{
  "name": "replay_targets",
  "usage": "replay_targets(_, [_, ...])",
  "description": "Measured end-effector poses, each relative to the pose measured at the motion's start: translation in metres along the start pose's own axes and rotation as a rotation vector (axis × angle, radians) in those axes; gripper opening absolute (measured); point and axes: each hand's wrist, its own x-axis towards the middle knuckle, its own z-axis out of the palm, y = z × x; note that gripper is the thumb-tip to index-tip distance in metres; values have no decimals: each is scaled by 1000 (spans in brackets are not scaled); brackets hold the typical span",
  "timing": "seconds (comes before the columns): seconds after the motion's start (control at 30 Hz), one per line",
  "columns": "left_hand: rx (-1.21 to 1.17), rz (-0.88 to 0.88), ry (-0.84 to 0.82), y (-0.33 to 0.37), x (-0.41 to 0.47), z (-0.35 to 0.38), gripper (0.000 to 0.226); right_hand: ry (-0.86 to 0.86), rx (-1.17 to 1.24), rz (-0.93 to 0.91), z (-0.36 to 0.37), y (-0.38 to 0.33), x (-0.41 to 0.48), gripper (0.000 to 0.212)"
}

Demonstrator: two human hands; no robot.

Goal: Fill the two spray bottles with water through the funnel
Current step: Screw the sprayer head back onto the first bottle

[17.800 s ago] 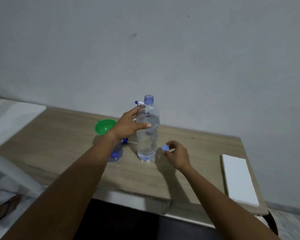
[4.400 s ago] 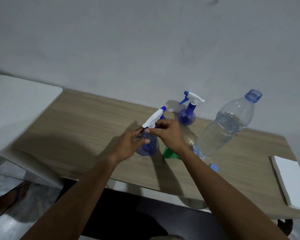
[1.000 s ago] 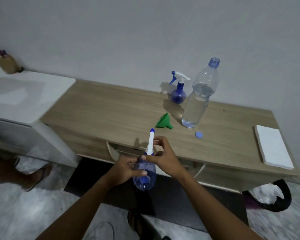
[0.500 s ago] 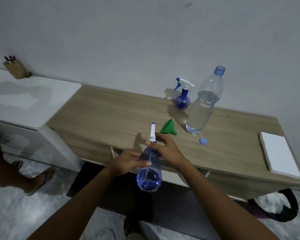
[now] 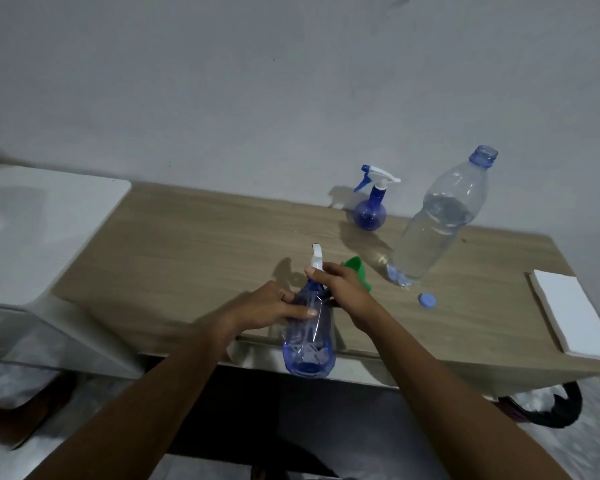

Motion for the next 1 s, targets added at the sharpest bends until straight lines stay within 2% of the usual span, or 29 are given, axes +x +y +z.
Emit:
replay_targets(0.1, [19, -7, -32, -1, 9, -9, 29, 9, -52, 3, 2, 2, 9, 35])
replay_targets(0.27, [27, 0, -66, -7, 18, -20, 35, 0, -70, 26, 6, 0, 18, 29])
replay_targets(0.77, [-21, 6, -94, -10, 18, -31, 29, 12, -5, 41, 14, 3, 28, 29])
replay_targets(1.0, [-23, -8, -113, -8, 15, -29, 32, 7, -58, 26, 11, 5, 27, 38])
